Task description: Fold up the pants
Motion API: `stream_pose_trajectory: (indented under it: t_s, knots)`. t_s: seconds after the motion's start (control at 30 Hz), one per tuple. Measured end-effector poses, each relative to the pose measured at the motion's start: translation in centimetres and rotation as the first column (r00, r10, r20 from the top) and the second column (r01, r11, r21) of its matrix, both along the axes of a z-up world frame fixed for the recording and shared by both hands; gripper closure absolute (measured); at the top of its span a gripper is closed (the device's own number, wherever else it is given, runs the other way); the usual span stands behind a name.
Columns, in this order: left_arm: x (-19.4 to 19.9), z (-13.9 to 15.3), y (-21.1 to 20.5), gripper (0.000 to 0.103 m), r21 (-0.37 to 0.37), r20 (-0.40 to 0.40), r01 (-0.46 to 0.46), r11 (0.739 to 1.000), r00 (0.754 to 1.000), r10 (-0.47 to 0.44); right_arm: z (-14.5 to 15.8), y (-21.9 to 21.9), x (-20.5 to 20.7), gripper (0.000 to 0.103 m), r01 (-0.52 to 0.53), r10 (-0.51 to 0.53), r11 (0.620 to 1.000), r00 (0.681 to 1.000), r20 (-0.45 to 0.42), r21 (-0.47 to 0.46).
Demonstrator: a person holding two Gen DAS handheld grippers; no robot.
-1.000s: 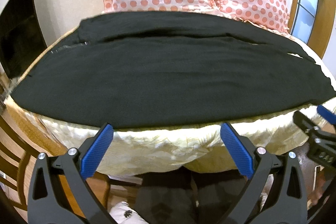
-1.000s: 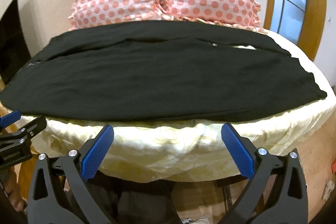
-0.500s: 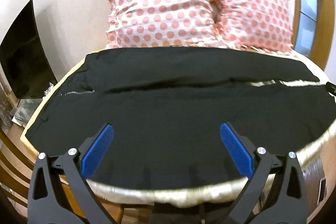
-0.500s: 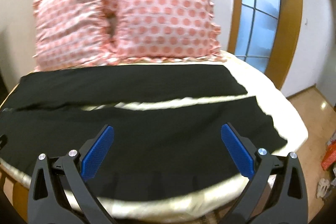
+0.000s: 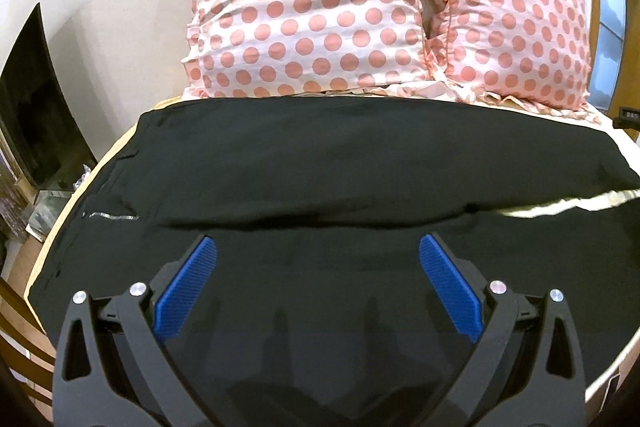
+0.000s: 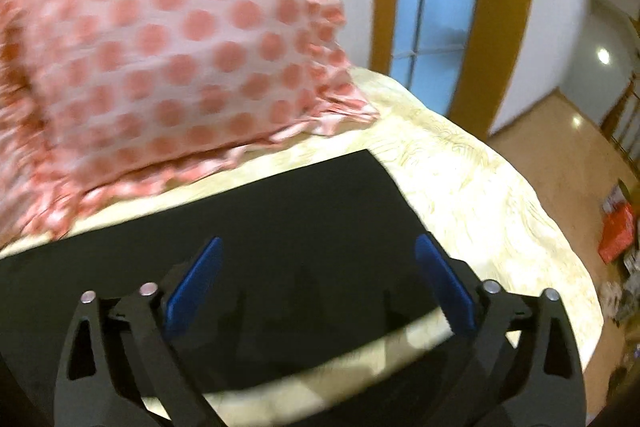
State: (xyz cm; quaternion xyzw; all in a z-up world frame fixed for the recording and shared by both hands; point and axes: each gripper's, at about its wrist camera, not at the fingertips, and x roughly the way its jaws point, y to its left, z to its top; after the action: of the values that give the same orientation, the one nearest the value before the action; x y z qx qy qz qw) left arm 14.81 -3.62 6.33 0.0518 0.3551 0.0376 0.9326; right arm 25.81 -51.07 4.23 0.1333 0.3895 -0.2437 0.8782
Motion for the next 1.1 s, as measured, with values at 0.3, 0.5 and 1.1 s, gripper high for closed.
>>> stream_pose_trajectory:
  t_s: [0.3,0.5,1.1]
  knots:
    - [3.1,-0.4,0.4,0.002,0.039,0.018,-0.066,0.997,0.998,0.065,-3.1,-5.9,6.8,0.016,0.244,-0.239,0.969,0.968,-0.079,0.050]
    - [3.0,-0.4,-0.1,0.002,0.072,0.071,-0.067,0.995,0.996,0.062,-3.8,-5.8,9.2,0.022,0.283,-0.276,0.956,0.956,-0.097,0.076]
    - [3.2,-1.4,0.1,0.002,0.060,0.035,-0.020,0.998,0.999,0.018,-4.3,-4.7,8.3,0.077,0.359,-0.357,0.933,0.927,-0.112,-0.005]
